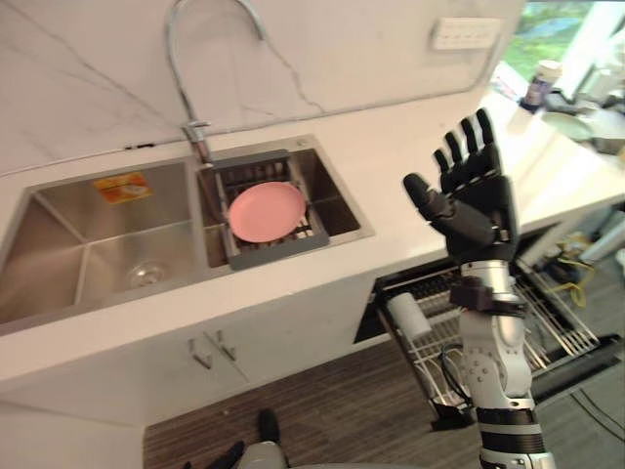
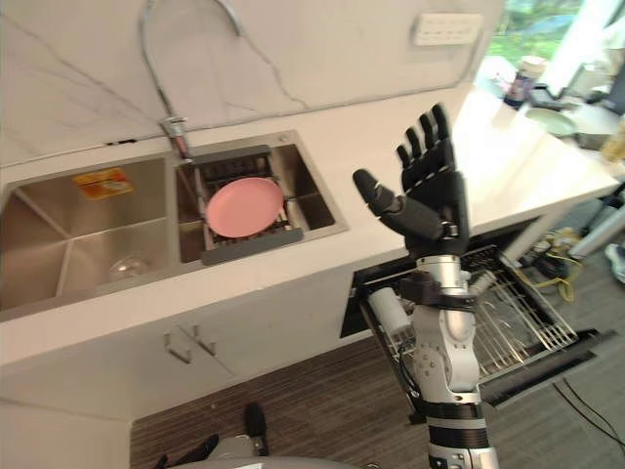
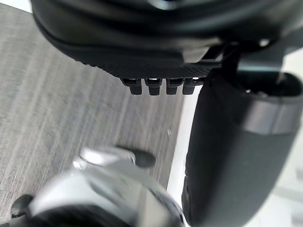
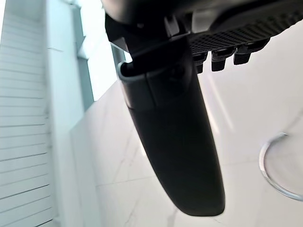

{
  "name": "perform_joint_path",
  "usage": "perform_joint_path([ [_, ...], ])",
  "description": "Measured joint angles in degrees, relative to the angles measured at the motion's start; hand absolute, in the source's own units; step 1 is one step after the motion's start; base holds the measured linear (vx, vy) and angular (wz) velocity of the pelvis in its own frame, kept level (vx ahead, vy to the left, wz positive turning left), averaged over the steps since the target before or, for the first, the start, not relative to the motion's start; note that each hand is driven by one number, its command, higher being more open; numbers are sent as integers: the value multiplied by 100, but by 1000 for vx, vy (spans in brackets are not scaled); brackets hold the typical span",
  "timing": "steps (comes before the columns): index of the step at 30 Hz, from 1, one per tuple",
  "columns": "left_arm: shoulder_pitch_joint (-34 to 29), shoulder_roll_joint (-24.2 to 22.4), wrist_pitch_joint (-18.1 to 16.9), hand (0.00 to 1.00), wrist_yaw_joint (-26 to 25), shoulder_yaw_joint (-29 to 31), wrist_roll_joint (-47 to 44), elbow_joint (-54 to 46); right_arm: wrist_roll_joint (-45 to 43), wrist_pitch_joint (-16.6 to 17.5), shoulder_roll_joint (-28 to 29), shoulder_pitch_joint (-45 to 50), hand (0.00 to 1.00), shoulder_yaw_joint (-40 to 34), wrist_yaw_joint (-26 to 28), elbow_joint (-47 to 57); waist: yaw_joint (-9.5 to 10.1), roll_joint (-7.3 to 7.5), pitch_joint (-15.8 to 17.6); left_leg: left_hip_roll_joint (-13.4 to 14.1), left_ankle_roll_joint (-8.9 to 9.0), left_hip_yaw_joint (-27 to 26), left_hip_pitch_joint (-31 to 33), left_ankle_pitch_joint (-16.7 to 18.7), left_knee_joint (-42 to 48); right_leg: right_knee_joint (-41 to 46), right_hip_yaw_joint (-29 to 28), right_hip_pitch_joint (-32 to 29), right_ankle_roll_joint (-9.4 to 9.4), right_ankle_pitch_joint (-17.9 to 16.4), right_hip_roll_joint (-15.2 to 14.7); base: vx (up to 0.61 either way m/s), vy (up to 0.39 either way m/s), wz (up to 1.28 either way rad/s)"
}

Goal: Walk over to the sink, pick up the cup, carry it to the dishwasher, place the cup inside the dishwasher, then close the dishwasher door

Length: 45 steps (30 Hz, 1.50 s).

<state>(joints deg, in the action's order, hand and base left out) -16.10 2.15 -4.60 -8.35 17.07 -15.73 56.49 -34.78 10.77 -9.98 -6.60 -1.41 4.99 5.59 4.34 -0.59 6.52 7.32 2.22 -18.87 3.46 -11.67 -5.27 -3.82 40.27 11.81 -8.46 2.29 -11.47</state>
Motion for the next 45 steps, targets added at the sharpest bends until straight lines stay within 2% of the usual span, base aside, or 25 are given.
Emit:
perform_joint_path([
  [1,-32,6,-3,100,-9,-24,0,20,1,-29,5,0,100,34,-21,-50,5,0,-3,-13,-22,-8,-7,-92,0,10,8,19,-22,-7,-20,126,88,9],
  [5,-135,37,-115,100,9,-201,-10,38,23,-51,26,-77,100,-64,-240,-148,34,65,-13,-302,-146,-46,-59,-35,-5,150,11,30,-109,21,-350,130,81,3],
  [7,-158,71,-238,100,16,-337,-5,37,52,-52,21,-175,100,-207,-340,-348,39,73,-16,-409,-205,-35,-123,33,-6,284,17,60,-95,11,-481,89,81,8],
  [8,-156,110,-298,100,25,-454,4,34,66,-51,16,-184,100,-305,-387,-452,38,71,-19,-462,-215,5,-143,111,-7,521,53,25,-29,-64,-597,68,95,22],
  [10,-148,186,-371,100,24,-684,39,23,66,-52,12,-169,100,-442,-456,-618,4,96,-14,-541,-261,117,-148,212,-7,1264,123,-175,181,-242,-888,65,108,35],
  [11,-138,262,-387,100,1,-860,135,15,71,-52,14,-115,100,-497,-527,-718,-43,117,-6,-591,-290,213,-170,234,-4,2025,79,-374,376,-315,-1154,52,99,44],
  [12,-122,304,-393,100,-5,-921,157,11,78,-52,19,-49,100,-513,-557,-733,-53,135,2,-622,-317,283,-189,253,1,2432,-35,-495,616,-333,-1285,102,152,77],
  [13,-83,419,-389,100,-42,-1085,161,-7,122,-50,33,188,100,-507,-622,-732,-84,225,16,-692,-381,509,-253,297,19,3302,-753,-832,1255,-109,-1450,108,125,75],
  [14,-54,450,-381,100,-43,-1098,159,-17,123,-49,42,290,100,-497,-635,-729,-118,229,12,-702,-407,651,-295,314,42,3612,-1112,-995,1344,1,-1443,144,101,111],
  [15,56,539,-327,100,-47,-1092,127,-7,155,-49,111,507,100,-469,-624,-723,-197,295,24,-658,-474,991,-291,307,44,3932,-1737,-1209,813,-518,-1153,124,11,132],
  [16,241,611,-212,100,-25,-1087,117,3,290,-51,133,718,100,-466,-586,-718,-232,378,46,-627,-516,1345,-295,291,46,3914,-2092,-1369,723,-1096,-657,93,-12,121],
  [17,267,613,-183,100,-11,-1087,118,4,299,-51,134,747,100,-467,-572,-718,-233,394,45,-628,-519,1393,-303,293,48,3883,-2151,-1421,717,-1185,-565,71,-20,100],
  [19,380,639,-59,100,128,-1087,173,21,316,-51,133,819,100,-485,-476,-657,-261,434,57,-676,-536,1628,-362,302,83,3673,-2458,-1645,601,-1370,-191,47,-42,78],
  [20,416,665,-20,100,234,-1083,341,14,315,-50,133,955,100,-552,-422,-420,-377,453,65,-781,-555,1820,-358,317,125,3359,-2734,-1741,543,-1379,-1,43,-113,105],
  [22,410,721,-6,100,342,-1082,400,-10,306,-37,133,997,100,-691,-338,-265,-427,580,47,-972,-554,1897,-388,317,122,2862,-2820,-1735,492,-1080,9,55,-158,87],
  [23,425,795,18,100,363,-1070,375,7,298,-3,117,994,100,-825,-282,-171,-395,737,-1,-1174,-540,1919,-379,306,87,2347,-2835,-1714,324,-954,-41,64,-172,47],
  [24,441,770,44,100,356,-1073,357,11,302,7,104,997,100,-892,-265,-168,-390,686,-12,-1148,-525,1942,-408,302,53,2290,-2751,-1680,336,-1000,-50,105,-181,45],
  [25,425,720,35,100,389,-1060,322,0,302,32,113,982,100,-998,-283,-160,-389,616,-7,-1055,-450,1852,-359,249,45,2076,-2655,-1639,373,-996,33,86,-113,21],
  [27,368,702,37,100,442,-1062,342,32,301,32,120,1008,100,-1066,-315,-209,-395,522,32,-913,-418,1738,-361,235,36,1831,-2604,-1501,384,-905,177,84,-136,3],
  [29,320,676,-59,100,472,-1005,359,45,290,33,120,1063,100,-1098,-314,-212,-393,511,69,-816,-363,1687,-376,290,7,1462,-2611,-1331,385,-758,321,61,-82,-11],
  [30,300,757,-153,100,703,-1314,622,210,54,72,250,1183,100,-1048,153,-218,-651,346,-1,-830,-363,1332,-857,783,-3,921,-2785,-699,371,-473,349,13,-15,-6],
  [37,323,761,-103,100,701,-1312,622,209,-14,70,249,1184,100,-1044,148,-218,-650,348,-4,-879,-309,1461,-764,718,-1,882,-2592,-685,316,-554,303,15,-3,10],
  [40,402,758,87,100,664,-1309,622,187,-143,-22,248,1173,100,-1037,150,-215,-533,346,-4,-879,-321,1484,-752,704,1,870,-2550,-682,313,-554,298,42,-5,10],
  [43,463,746,396,100,599,-1295,622,140,-147,-412,203,1091,100,-1017,204,-213,-506,340,-19,-869,-320,1455,-742,703,2,759,-2522,-649,292,-541,305,0,-3,-3],
  [45,573,711,732,100,572,-1294,623,149,173,-722,-58,983,100,-946,239,-216,-504,298,-58,-830,-302,1325,-688,718,2,561,-2475,-666,261,-427,319,-8,-3,-25],
])
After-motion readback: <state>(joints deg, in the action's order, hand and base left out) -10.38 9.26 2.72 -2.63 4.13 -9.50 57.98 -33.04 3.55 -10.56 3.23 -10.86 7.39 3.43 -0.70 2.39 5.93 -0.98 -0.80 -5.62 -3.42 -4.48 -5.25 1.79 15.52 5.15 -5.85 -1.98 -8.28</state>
